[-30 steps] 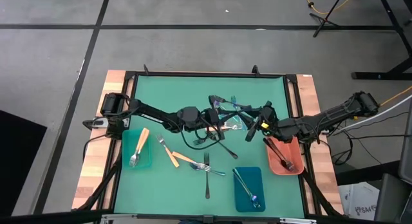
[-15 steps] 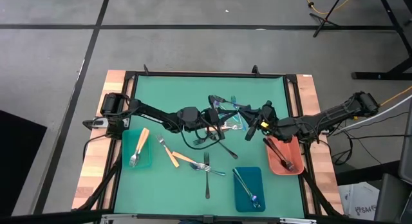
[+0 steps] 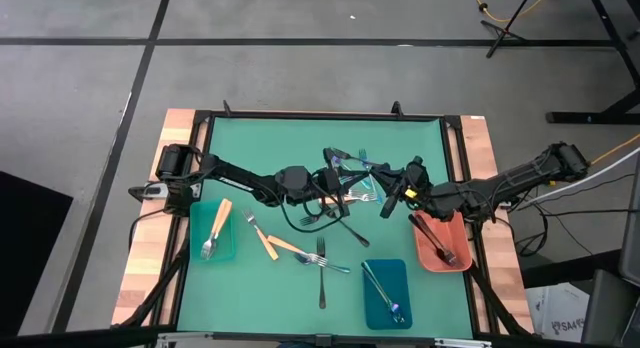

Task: Sort silverware by color (type)
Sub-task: Put the blue fork into the blue bin

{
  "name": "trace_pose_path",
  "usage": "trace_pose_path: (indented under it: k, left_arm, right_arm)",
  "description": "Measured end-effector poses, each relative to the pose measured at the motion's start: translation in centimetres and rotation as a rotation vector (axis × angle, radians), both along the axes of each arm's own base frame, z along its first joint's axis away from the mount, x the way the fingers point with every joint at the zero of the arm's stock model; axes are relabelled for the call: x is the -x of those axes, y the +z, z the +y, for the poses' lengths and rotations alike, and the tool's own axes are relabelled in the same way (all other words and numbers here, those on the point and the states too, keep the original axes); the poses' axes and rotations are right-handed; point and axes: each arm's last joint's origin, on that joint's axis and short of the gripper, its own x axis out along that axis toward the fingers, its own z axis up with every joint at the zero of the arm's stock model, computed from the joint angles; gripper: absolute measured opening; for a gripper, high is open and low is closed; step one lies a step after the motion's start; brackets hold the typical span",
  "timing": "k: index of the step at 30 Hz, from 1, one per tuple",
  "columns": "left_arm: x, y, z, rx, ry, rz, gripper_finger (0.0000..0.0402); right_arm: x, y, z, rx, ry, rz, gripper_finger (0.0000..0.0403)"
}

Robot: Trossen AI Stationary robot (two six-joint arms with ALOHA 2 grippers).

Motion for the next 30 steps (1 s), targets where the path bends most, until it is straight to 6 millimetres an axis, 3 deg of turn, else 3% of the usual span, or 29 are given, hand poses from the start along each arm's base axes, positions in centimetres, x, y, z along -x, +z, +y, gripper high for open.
trace_pose_path:
  k: [19,30]
  left_arm:
    - [0.0,0.0,0.0,0.003,0.004,-0.001,0.002]
    - [0.0,-0.1,0.2,-0.037,0.049,0.024,0.0016]
  right_arm:
    - [0.0,0.0,0.0,-0.026,-0.011,-0.016,0.0]
    - [-0.8,-0.4,-1.2,-0.092,-0.045,-0.042,0.0001]
